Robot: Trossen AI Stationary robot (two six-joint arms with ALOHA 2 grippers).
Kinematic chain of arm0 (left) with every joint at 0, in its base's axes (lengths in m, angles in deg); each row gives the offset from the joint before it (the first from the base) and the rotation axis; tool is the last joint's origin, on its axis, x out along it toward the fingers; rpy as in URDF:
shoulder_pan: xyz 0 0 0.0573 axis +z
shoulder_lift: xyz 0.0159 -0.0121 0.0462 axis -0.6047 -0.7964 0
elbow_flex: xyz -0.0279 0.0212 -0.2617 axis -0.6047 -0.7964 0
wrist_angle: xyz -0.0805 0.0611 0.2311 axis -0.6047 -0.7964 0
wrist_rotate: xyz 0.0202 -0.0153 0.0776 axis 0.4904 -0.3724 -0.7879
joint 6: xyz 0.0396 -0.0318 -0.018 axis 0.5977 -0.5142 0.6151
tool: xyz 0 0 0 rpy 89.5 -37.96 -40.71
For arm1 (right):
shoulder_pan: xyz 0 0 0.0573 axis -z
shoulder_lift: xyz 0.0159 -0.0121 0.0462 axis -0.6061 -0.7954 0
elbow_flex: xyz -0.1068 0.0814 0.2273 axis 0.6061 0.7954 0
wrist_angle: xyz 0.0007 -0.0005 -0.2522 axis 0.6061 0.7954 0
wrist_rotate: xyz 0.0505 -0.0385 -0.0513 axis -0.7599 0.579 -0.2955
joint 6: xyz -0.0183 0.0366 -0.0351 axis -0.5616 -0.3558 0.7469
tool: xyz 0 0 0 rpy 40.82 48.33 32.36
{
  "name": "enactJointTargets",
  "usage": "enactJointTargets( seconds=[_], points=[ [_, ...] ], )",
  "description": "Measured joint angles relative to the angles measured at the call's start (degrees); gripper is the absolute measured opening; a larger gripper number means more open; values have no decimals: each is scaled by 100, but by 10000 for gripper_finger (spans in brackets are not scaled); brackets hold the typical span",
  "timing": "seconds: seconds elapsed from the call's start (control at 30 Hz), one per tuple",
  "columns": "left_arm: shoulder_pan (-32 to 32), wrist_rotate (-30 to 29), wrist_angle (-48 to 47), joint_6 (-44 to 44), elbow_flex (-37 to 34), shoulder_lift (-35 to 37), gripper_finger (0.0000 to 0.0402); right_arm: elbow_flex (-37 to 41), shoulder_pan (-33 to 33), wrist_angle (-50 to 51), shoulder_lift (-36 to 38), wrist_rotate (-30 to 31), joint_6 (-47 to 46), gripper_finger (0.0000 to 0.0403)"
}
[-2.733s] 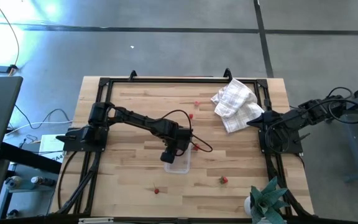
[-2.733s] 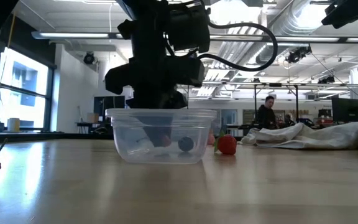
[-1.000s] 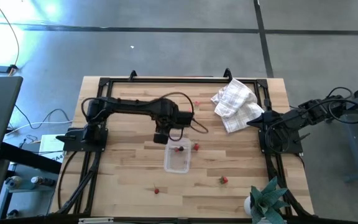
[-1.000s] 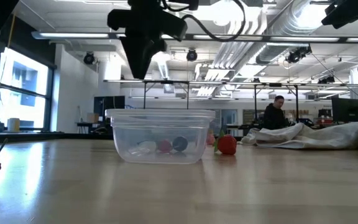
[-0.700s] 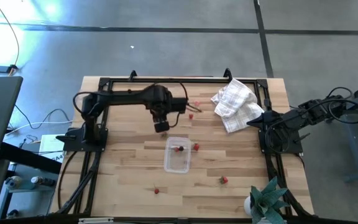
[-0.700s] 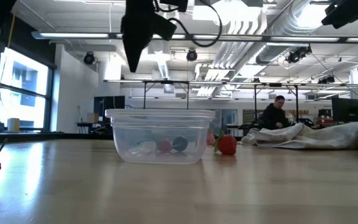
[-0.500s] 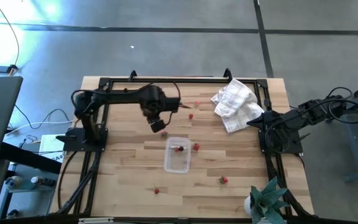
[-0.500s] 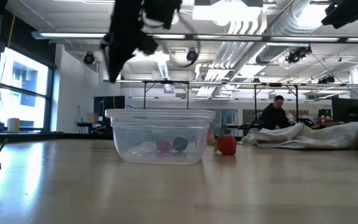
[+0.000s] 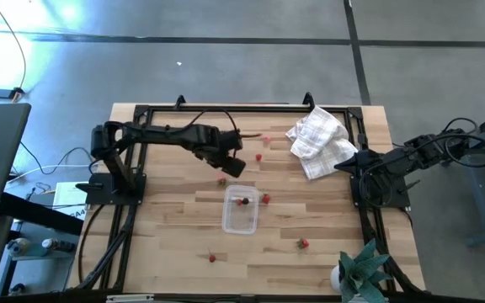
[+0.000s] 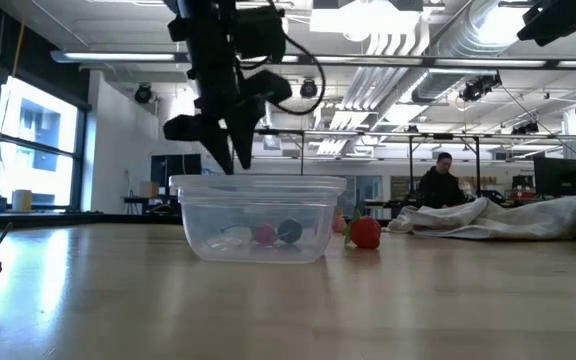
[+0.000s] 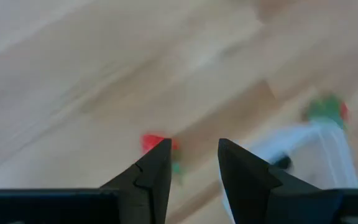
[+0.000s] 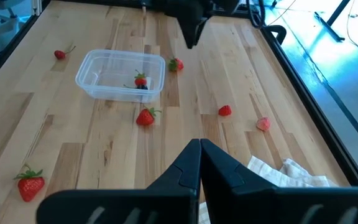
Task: Pick and placing Produce into tupperware
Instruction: Put the red strawberry into the transparent container
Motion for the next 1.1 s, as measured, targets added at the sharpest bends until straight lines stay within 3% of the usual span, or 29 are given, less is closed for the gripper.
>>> enactJointTargets(
  seconds=[0.27,0.43,0.93,1.1],
  points=[
    [-15,124,-745,-1230,0,-7,120,0,-2,0,0,-2,0,0],
    [5,178,-735,-1692,0,-9,120,0,-1,0,0,0,2,0],
    [227,1062,-284,-1847,0,-738,120,0,0,0,0,0,0,0],
    [341,1051,-350,-1867,0,-743,120,0,-1,0,0,0,2,0]
  ],
)
